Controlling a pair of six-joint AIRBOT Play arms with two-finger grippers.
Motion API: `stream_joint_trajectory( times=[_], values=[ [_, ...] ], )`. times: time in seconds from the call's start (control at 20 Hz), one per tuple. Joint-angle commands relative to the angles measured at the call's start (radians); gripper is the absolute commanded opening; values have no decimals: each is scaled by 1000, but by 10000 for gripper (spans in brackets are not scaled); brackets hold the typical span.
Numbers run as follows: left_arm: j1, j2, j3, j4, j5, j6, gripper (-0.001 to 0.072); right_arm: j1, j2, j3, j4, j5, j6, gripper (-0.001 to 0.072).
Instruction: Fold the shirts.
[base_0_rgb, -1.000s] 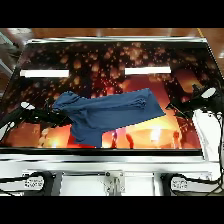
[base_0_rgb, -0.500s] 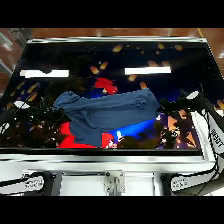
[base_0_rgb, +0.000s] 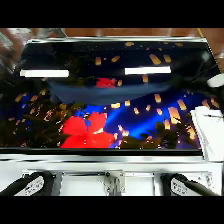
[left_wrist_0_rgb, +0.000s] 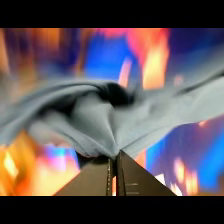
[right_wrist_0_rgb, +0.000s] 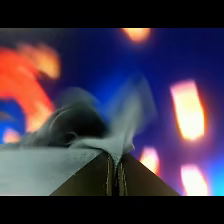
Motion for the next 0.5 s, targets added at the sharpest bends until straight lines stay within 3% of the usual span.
stream_joint_trajectory(
  times=[0.0,0.2,0.35,0.45],
  values=[
    [14,165,362,34,36,-5,39,1,302,146,3,-61,-82,69],
    [21,262,649,127,102,-86,39,1,552,302,-42,-175,-47,68],
    [21,330,751,286,100,-89,39,1,657,362,-263,-98,118,68],
    [21,383,757,359,74,-139,40,1,718,365,-367,-2,228,68]
  ],
)
